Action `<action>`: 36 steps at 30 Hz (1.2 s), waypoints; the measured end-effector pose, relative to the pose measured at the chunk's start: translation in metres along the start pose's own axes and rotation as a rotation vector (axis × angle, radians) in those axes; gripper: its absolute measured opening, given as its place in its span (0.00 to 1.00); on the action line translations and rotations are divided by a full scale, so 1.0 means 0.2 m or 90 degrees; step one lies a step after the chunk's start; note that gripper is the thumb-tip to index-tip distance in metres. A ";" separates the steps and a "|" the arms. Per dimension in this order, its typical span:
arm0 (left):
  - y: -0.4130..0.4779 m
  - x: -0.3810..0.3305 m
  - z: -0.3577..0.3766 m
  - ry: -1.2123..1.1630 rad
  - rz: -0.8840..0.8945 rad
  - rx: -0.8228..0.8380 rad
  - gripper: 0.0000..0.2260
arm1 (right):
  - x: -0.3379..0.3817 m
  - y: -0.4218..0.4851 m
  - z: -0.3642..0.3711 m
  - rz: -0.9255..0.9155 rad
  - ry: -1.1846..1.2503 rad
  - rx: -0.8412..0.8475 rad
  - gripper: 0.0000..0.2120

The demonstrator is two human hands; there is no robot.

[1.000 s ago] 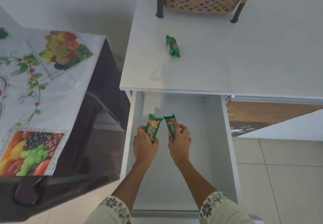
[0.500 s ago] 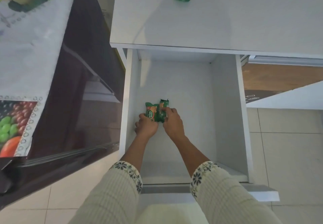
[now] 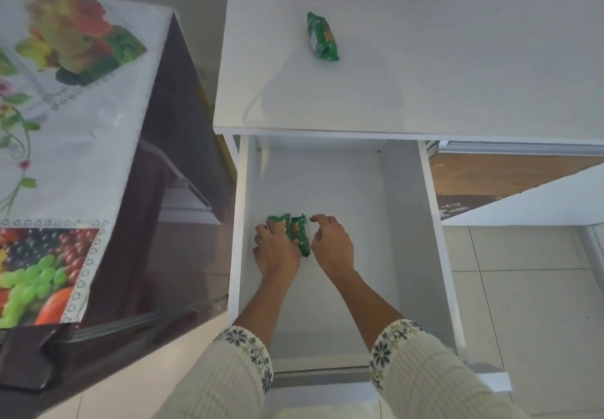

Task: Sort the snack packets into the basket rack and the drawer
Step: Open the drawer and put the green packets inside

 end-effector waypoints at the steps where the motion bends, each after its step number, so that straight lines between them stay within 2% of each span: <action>1: -0.01 -0.05 -0.05 -0.001 0.024 -0.017 0.31 | 0.03 0.01 -0.07 -0.007 0.012 -0.044 0.17; 6: -0.08 -0.31 -0.35 -0.066 0.170 -0.116 0.25 | 0.24 0.09 -0.41 -0.069 0.108 -0.202 0.09; 11: -0.05 -0.53 -0.71 -0.116 0.299 -0.217 0.22 | 0.48 0.20 -0.75 -0.154 0.238 -0.300 0.08; 13: -0.01 -0.60 -0.83 -0.095 0.322 -0.253 0.21 | 0.56 0.27 -0.86 -0.180 0.236 -0.320 0.08; 16: 0.05 -0.67 -0.94 -0.045 0.334 -0.289 0.21 | 0.65 0.42 -1.01 -0.201 0.151 -0.347 0.08; 18: 0.11 -0.72 -0.98 -0.021 0.327 -0.289 0.22 | 0.68 0.55 -1.06 -0.194 0.074 -0.318 0.12; 21: 0.20 -0.77 -0.98 0.014 0.313 -0.265 0.22 | 0.68 0.75 -1.05 -0.155 -0.020 -0.208 0.18; 30: 0.33 -0.83 -0.85 0.088 0.305 -0.216 0.24 | 0.67 1.13 -1.02 -0.126 -0.058 -0.039 0.19; 32: 0.34 -0.83 -0.83 0.103 0.304 -0.214 0.23 | 0.66 1.13 -1.01 -0.141 -0.057 -0.048 0.18; 36: 0.35 -0.84 -0.81 0.108 0.290 -0.208 0.22 | 0.60 1.03 -1.01 -0.173 0.039 -0.122 0.16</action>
Point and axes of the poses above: each hand's wrist, its own y-axis towards the middle knuckle, its own z-axis out of the palm, x = y × z, the point moved 8 cm from there along y, towards the middle knuckle, and after that the axes turned 4 degrees about -y, right-handed, at the moved point
